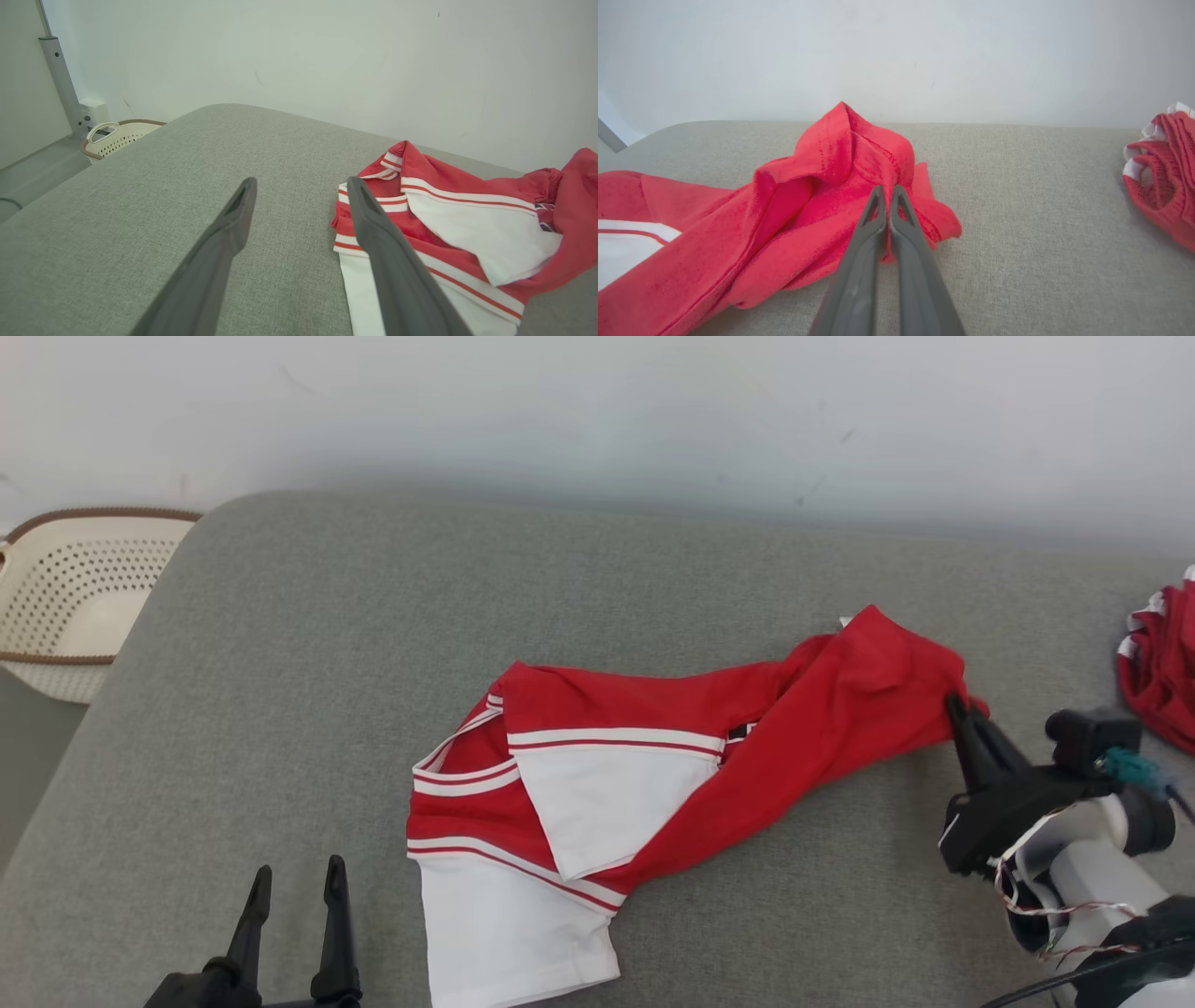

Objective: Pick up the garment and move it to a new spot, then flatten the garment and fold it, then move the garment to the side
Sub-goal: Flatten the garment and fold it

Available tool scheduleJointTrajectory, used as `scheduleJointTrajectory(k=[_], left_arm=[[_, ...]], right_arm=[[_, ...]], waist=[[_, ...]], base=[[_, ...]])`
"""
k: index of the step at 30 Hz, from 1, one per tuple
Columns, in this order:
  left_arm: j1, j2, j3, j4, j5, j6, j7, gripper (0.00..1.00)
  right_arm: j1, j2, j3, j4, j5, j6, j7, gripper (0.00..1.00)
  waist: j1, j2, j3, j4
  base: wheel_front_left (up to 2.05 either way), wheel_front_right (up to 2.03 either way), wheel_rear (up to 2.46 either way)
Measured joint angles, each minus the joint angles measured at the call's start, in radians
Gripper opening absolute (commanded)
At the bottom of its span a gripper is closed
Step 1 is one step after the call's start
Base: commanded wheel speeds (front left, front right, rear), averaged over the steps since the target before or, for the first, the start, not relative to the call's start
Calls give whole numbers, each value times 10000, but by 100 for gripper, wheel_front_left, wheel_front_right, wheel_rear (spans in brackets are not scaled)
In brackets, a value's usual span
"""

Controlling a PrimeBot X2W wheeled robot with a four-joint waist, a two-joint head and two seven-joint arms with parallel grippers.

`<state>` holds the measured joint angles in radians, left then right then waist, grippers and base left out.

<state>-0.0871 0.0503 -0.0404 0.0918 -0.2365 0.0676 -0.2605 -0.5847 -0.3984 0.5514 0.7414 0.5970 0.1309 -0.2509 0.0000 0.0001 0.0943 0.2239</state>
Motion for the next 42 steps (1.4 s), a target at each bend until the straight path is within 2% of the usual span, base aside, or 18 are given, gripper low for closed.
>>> scheduleJointTrajectory(k=[7, 10, 18, 19, 21, 35, 42], left_arm=[[109, -2, 17, 25, 2, 2, 0, 100], [198, -2, 13, 40, 2, 4, 0, 100], [234, 0, 15, 46, -6, -15, 0, 100], [238, -2, 31, 48, -6, -19, 0, 100], [244, -2, 52, 48, -6, -40, 0, 100], [308, -2, 94, 38, -4, -38, 0, 100], [298, -2, 17, 25, -4, -46, 0, 100]], right_arm=[[165, -464, -489, -1423, -104, 0, 12, 0], [488, -472, -683, -1816, -79, 0, 291, 0], [1289, -433, -995, -1649, -69, 0, 945, 0], [1323, -437, -1024, -1511, -173, 0, 1085, 19], [1447, -401, -1191, -1404, -360, 0, 1047, 100], [1770, 4, -1710, -1705, -1108, 0, 1185, 100], [1559, 21, -1576, -988, -1310, 0, 1524, 100]], waist=[[0, 0, -324, -281], [0, 0, -456, -347], [0, -1, -554, -317], [0, -1, -549, -311], [0, 0, -541, -307], [0, -1, -598, -413], [0, -1, -513, -288]], base=[[0, 0, 0], [0, 0, 0], [0, 0, 0], [0, 0, 0], [0, 0, 0], [0, 0, 0], [0, 0, 0]])
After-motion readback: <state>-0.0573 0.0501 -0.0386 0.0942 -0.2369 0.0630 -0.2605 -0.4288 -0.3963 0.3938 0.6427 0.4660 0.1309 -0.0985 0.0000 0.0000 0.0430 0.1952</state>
